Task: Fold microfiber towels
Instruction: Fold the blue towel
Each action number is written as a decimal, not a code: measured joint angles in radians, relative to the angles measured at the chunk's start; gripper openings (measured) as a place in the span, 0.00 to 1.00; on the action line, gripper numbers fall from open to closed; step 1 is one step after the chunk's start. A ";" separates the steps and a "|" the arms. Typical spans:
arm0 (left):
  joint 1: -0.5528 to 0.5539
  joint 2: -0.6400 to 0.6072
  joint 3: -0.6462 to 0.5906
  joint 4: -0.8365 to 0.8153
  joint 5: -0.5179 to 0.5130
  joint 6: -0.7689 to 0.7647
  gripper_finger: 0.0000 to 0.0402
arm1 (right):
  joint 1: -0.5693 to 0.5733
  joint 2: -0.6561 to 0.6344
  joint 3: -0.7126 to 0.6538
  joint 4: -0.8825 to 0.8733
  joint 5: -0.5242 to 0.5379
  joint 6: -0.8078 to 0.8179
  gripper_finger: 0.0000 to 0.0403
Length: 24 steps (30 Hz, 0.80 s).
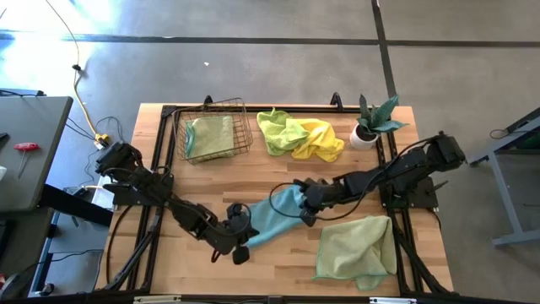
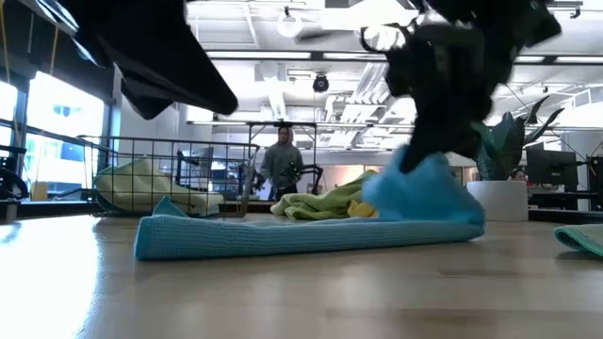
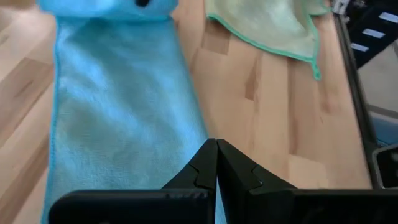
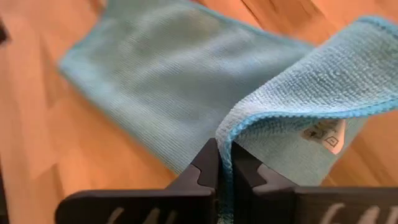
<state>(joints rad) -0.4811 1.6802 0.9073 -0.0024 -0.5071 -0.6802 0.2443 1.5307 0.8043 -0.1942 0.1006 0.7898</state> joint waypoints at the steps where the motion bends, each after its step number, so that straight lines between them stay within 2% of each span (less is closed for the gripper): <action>1: -0.008 0.000 0.000 0.001 0.000 -0.005 0.00 | 0.004 0.011 0.031 -0.017 0.006 -0.018 0.00; 5: -0.040 -0.012 0.000 0.004 0.002 -0.025 0.00 | 0.008 0.075 0.129 -0.071 0.023 -0.071 0.00; 15: -0.140 -0.065 0.000 -0.023 0.000 -0.088 0.00 | 0.023 0.302 0.329 -0.064 0.012 -0.183 0.00; 24: -0.217 -0.090 0.000 -0.059 -0.002 -0.159 0.00 | 0.047 0.377 0.433 -0.009 0.000 -0.239 0.00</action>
<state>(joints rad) -0.6984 1.5906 0.9077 -0.0616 -0.5095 -0.8389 0.2909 1.9081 1.2377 -0.2037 0.1010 0.5504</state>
